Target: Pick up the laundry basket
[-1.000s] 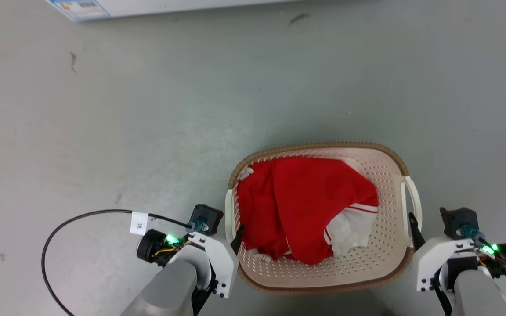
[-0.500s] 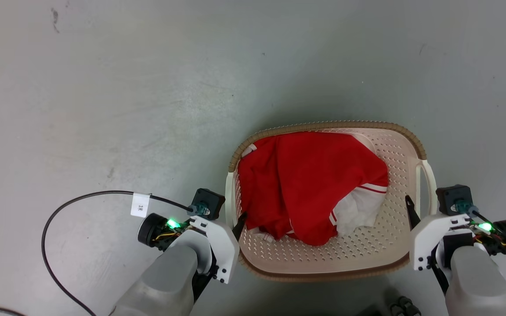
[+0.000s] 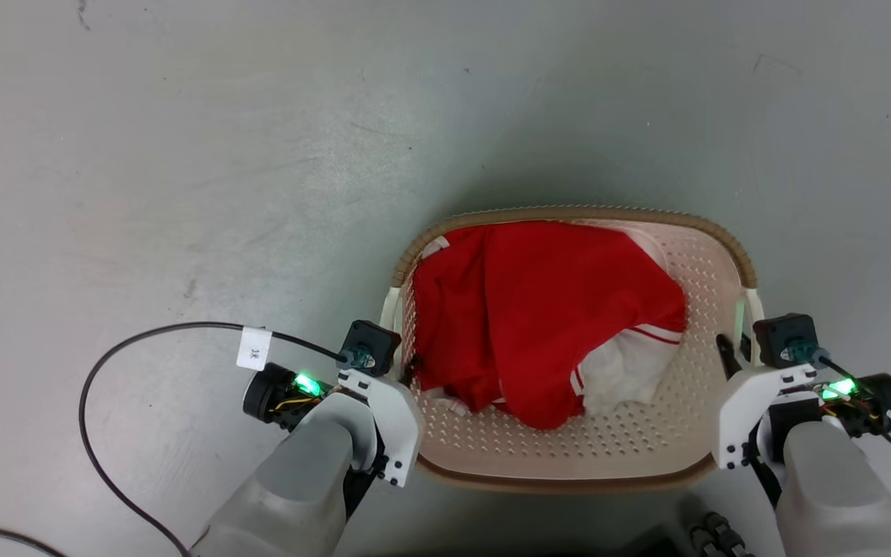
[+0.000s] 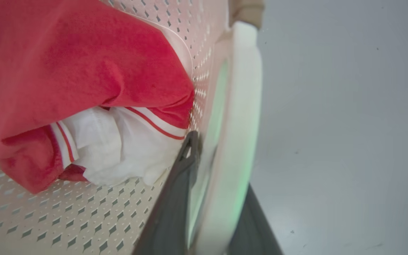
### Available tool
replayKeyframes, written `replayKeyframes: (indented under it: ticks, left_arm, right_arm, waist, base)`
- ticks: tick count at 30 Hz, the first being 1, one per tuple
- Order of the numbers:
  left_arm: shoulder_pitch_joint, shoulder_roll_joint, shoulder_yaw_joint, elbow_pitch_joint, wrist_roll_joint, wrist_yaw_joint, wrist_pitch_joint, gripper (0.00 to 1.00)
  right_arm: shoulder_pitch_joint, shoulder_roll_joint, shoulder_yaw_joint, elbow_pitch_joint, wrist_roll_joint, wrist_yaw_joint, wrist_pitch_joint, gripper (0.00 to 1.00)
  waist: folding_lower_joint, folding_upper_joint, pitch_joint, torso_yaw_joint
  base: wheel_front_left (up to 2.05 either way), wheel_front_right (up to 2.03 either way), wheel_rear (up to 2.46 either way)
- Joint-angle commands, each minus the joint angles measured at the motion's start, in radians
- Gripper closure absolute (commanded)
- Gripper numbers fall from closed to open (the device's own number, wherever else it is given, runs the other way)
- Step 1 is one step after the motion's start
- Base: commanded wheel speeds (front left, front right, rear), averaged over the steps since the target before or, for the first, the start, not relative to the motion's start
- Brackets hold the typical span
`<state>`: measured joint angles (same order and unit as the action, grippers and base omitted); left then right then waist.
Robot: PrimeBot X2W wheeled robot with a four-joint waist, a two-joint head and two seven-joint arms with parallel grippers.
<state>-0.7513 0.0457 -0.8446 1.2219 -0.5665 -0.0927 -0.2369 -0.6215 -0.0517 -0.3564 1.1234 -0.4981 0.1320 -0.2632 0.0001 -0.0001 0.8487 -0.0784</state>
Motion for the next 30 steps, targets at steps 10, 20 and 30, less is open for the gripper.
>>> replayKeyframes:
  ticks: [10,20,30]
  left_arm:
    - [0.031,0.007,-0.047,-0.009,-0.041,-0.010,0.006,1.00]
    - [0.106,0.003,-0.089,-0.030,-0.115,-0.016,0.043,1.00]
    - [0.138,0.003,-0.118,-0.018,-0.183,-0.026,0.102,1.00]
  right_arm:
    - [0.021,-0.006,0.009,0.064,-0.024,-0.003,-0.001,1.00]
    - [0.082,-0.003,0.018,0.135,-0.058,-0.002,0.010,1.00]
    - [0.117,-0.002,0.081,0.165,-0.040,-0.002,0.053,1.00]
  waist:
    - [-0.0001,0.0001,-0.087,0.014]
    - [-0.0001,0.0001,-0.262,0.050]
    - [-0.0001,0.0001,-0.438,0.090]
  base:
    - [0.00,0.00,0.00]
    - [0.00,0.00,0.00]
    - [0.00,0.00,0.00]
